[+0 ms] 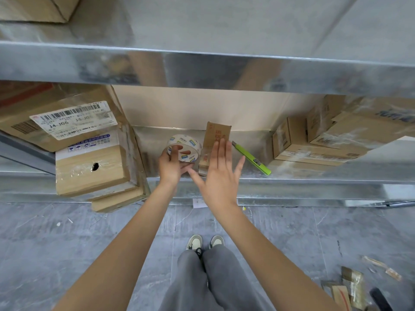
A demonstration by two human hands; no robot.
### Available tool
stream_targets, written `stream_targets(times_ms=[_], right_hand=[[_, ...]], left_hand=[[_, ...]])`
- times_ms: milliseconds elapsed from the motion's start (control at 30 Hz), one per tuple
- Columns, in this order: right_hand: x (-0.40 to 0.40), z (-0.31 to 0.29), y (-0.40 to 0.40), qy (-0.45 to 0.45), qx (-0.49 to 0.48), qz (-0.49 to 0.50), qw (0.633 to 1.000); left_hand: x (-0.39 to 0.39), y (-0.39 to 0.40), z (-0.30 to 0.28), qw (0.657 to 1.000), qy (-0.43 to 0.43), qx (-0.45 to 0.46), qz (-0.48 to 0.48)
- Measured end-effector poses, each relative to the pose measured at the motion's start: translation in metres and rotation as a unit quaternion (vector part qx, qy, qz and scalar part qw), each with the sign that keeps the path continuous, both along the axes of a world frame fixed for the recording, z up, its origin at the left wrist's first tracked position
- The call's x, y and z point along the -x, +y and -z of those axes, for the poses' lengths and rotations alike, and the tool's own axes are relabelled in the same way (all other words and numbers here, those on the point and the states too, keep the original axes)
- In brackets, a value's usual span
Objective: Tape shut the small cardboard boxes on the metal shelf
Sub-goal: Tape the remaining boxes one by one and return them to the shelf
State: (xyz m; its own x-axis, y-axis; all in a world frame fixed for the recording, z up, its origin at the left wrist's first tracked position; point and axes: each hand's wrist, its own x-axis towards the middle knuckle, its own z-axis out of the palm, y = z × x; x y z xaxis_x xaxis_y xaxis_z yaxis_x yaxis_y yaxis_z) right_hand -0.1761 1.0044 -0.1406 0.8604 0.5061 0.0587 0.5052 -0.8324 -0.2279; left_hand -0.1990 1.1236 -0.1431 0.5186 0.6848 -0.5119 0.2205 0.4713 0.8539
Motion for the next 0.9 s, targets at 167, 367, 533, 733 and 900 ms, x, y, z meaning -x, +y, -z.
stream_targets(times_ms=[167, 367, 533, 733, 900], right_hand=[[0.0, 0.004, 0.02, -0.087, -0.009, 0.002, 0.996], [-0.006, 0.001, 0.015, -0.078, -0.044, -0.016, 0.996], [-0.012, -0.004, -0.001, 0.026, -0.128, -0.02, 0.991], [-0.004, -0.012, -0.01, 0.142, -0.405, 0.062, 0.901], [-0.003, 0.012, -0.011, 0.2, -0.43, 0.143, 0.869]], left_hand=[[0.004, -0.002, 0.004, 1.0, -0.021, 0.017, -0.009], [0.008, -0.021, 0.002, 0.993, -0.046, 0.099, 0.037], [0.005, -0.04, -0.004, 0.985, -0.01, 0.06, 0.162], [-0.01, -0.045, -0.02, 0.989, -0.009, -0.079, 0.127], [-0.017, -0.049, -0.018, 0.91, 0.139, -0.333, 0.204]])
